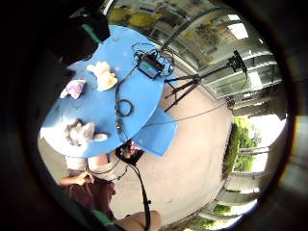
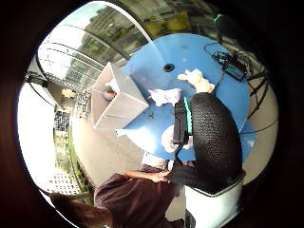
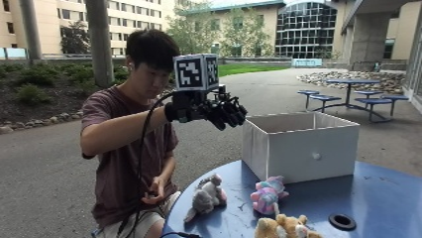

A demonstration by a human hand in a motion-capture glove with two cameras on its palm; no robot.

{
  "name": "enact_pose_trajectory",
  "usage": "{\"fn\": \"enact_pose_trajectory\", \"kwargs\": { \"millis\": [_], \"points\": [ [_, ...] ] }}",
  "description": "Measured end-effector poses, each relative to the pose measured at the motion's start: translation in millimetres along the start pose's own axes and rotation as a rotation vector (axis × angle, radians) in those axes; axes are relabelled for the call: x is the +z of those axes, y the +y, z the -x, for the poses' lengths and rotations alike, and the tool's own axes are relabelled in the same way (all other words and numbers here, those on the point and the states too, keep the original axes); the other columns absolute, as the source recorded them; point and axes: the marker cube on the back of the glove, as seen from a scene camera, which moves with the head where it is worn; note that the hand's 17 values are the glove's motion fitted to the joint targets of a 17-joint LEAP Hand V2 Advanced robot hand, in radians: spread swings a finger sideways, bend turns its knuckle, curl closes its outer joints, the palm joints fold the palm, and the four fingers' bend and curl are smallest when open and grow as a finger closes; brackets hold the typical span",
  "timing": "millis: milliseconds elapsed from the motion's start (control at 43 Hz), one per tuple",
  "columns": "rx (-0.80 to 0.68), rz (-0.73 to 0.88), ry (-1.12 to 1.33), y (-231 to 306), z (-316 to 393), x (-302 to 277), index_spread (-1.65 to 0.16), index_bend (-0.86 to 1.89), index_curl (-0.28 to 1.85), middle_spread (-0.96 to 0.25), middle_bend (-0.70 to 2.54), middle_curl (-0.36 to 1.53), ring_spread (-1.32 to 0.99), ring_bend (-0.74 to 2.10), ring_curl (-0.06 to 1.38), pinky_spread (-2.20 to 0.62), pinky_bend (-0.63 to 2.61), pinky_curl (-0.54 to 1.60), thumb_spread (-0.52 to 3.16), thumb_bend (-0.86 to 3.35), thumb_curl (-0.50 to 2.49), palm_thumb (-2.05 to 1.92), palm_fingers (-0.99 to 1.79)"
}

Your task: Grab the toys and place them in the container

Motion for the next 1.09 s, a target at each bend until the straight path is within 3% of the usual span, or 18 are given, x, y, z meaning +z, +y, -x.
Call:
{"fn": "enact_pose_trajectory", "kwargs": {
  "millis": [116, 139, 163, 232, 465, 511, 535, 790, 976, 1093],
  "points": [
    [0.027, 0.028, -0.008, -16.9, 3.1, -5.7, -0.13, 0.07, 0.04, -0.1, 0.2, 0.07, -0.08, 0.37, 0.08, -0.05, 0.59, 0.18, 0.79, 0.08, 0.03, 0.07, 0.3],
    [0.032, 0.034, -0.009, -21.4, 3.8, -7.1, -0.14, 0.12, 0.06, -0.09, 0.06, 0.04, -0.09, 0.42, 0.11, -0.05, 0.64, 0.2, 0.86, 0.08, 0.03, 0.07, 0.23],
    [0.038, 0.039, -0.01, -26.1, 4.5, -8.5, -0.14, 0.07, 0.05, -0.11, 0.21, 0.08, -0.09, 0.41, 0.11, -0.05, 0.64, 0.21, 0.92, 0.08, 0.04, 0.05, 0.25],
    [0.066, 0.05, -0.018, -41.3, 7.7, -12.3, -0.16, 0.07, 0.05, -0.12, 0.22, 0.1, -0.09, 0.44, 0.13, -0.05, 0.69, 0.24, 1.07, 0.07, 0.06, 0.04, 0.21],
    [0.145, 0.087, 0.021, -87.2, 21.5, -4.0, -0.17, 0.09, 0.07, -0.13, 0.25, 0.18, -0.1, 0.57, 0.18, -0.04, 0.82, 0.29, 1.31, 0.04, 0.12, -0.01, 0.11],
    [0.17, 0.108, 0.027, -100.0, 22.8, 6.5, -0.16, 0.13, 0.09, -0.1, 0.1, 0.15, -0.1, 0.64, 0.2, -0.03, 0.89, 0.32, 1.32, 0.03, 0.14, -0.01, 0.02],
    [0.183, 0.121, 0.028, -107.0, 23.3, 13.0, -0.16, 0.09, 0.09, -0.12, 0.25, 0.19, -0.09, 0.63, 0.2, -0.03, 0.88, 0.31, 1.32, 0.02, 0.14, -0.01, 0.08],
    [0.297, 0.288, -0.003, -159.5, 10.7, 124.8, -0.12, 0.1, 0.11, -0.06, 0.28, 0.25, -0.06, 0.73, 0.23, -0.02, 0.99, 0.35, 1.31, -0.02, 0.2, -0.02, 0.01],
    [0.322, 0.533, 0.01, -155.3, 2.5, 238.0, -0.1, 0.1, 0.13, -0.01, 0.32, 0.29, -0.06, 0.79, 0.25, -0.03, 1.0, 0.35, 1.3, 0.0, 0.24, 0.04, -0.04],
    [0.377, 0.548, 0.005, -146.6, -1.5, 283.4, -0.09, 0.08, 0.12, -0.02, 0.5, 0.35, -0.13, 0.91, 0.28, -0.08, 0.93, 0.33, 1.37, 0.12, 0.3, 0.26, 0.11]
  ]
}}
